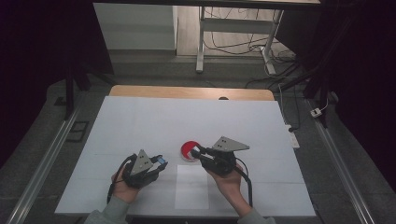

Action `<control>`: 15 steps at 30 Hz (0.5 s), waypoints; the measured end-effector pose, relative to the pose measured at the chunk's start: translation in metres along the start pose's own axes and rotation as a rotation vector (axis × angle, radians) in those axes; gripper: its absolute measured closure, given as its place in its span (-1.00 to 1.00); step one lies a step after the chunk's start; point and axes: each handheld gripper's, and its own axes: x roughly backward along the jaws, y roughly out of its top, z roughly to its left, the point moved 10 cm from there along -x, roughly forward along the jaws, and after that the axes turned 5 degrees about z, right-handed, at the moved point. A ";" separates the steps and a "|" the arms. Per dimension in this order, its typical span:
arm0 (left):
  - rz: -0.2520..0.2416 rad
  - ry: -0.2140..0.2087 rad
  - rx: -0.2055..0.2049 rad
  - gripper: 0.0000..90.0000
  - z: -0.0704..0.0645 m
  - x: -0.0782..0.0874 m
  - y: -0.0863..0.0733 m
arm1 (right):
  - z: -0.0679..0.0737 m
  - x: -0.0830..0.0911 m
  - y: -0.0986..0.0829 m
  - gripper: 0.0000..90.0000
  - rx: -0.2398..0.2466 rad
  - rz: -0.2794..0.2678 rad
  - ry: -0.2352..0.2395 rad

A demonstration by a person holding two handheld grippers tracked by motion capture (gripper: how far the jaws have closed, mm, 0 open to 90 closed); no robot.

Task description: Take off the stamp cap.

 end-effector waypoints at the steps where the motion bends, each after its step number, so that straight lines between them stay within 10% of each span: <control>1: 0.007 0.000 -0.004 0.47 0.001 0.001 -0.002 | 0.000 0.000 0.000 0.68 0.001 -0.001 -0.002; 15: 0.018 0.007 0.031 0.47 0.014 0.020 -0.021 | -0.005 0.002 0.000 0.68 0.005 0.001 -0.014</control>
